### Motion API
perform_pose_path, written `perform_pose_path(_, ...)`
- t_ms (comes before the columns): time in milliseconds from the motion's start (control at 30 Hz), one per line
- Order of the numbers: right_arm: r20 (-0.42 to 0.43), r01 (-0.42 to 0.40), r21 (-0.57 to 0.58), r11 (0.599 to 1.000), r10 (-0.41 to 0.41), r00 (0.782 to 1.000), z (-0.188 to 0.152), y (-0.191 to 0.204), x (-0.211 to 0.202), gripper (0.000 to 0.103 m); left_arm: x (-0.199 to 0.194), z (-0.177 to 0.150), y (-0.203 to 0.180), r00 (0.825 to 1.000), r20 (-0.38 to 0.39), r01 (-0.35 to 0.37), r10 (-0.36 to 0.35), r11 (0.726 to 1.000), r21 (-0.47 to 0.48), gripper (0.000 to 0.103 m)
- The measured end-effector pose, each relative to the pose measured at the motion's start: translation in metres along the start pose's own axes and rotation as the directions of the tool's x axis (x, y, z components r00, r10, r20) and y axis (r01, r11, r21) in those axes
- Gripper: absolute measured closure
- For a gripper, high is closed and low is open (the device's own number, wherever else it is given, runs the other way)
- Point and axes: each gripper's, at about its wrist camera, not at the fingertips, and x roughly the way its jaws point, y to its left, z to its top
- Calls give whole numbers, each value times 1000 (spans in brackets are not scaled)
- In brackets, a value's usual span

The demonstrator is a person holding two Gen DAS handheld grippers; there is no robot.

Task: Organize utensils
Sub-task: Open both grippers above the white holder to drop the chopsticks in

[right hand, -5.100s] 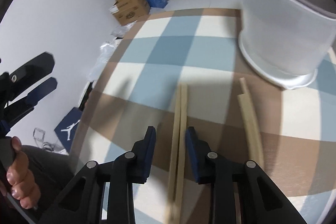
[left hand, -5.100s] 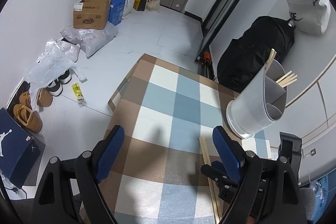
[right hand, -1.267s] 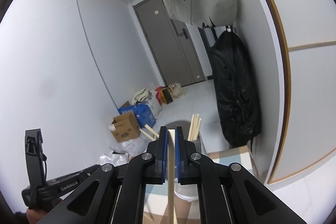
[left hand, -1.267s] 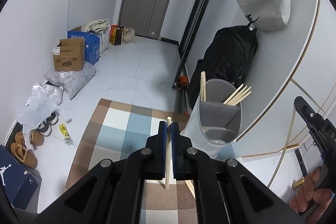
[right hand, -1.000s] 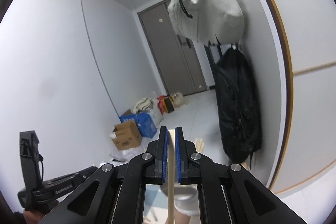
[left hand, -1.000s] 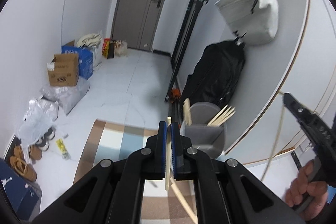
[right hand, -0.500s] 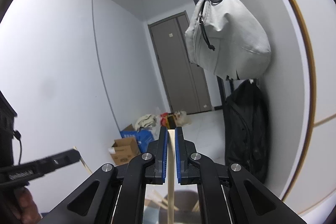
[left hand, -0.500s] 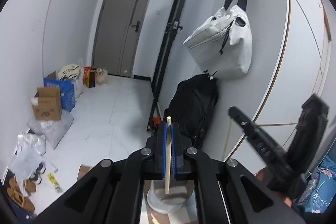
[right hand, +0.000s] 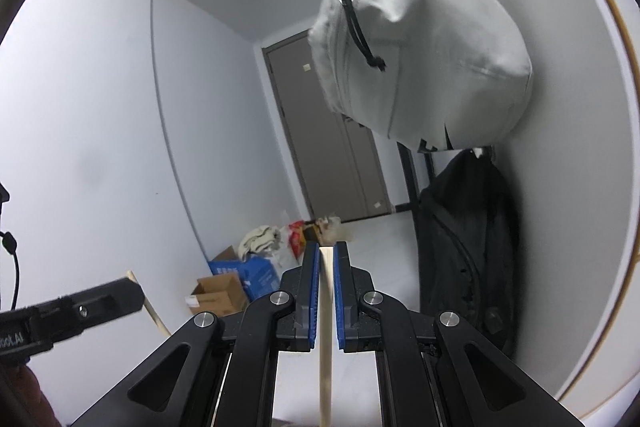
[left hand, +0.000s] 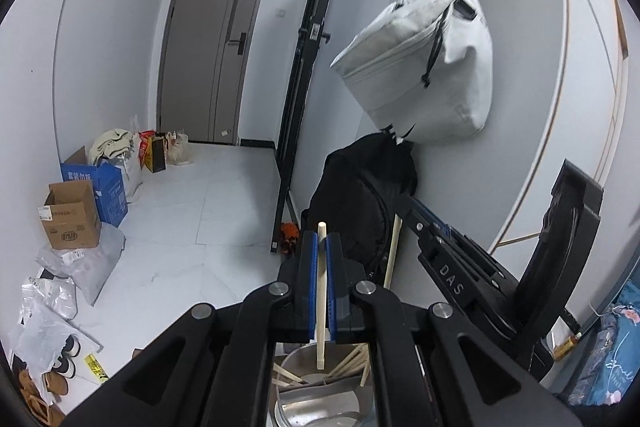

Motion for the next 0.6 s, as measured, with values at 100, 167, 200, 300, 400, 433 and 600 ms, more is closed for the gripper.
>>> perform_pose_path(100, 11, 1, 22, 1000, -1, 1000, -4, -4, 11, 97, 10, -3, 4, 1000, -19, 2, -2, 1000, -7, 103)
perform_pose_path(167, 16, 4, 28, 1000, -4, 1000, -7, -5, 16, 97, 13, -6, 8, 1000, -30, 4, -4, 1000, -8, 103)
perform_pose_path(200, 19, 3, 28, 1000, -4, 1000, -9, -5, 18, 97, 16, -6, 7, 999, -37, 5, -5, 1000, -7, 103)
perform_pose_path(300, 28, 9, 14, 1000, -10, 1000, -15, -2, 24, 97, 23, -7, 9, 998, -54, 13, -13, 1000, -5, 103)
perform_pose_path(400, 37, 17, -8, 1000, -16, 999, -22, 1, 25, 97, 29, -8, 11, 997, -71, 19, -20, 1000, -11, 103)
perform_pose_path(433, 36, 14, -10, 1000, -14, 999, -24, 2, 25, 97, 31, -9, 12, 997, -77, 23, -24, 1000, -14, 103)
perform_pose_path(600, 39, 18, -34, 999, -17, 999, -36, 5, 25, 97, 34, -13, 13, 996, -85, 24, -25, 1000, -13, 103)
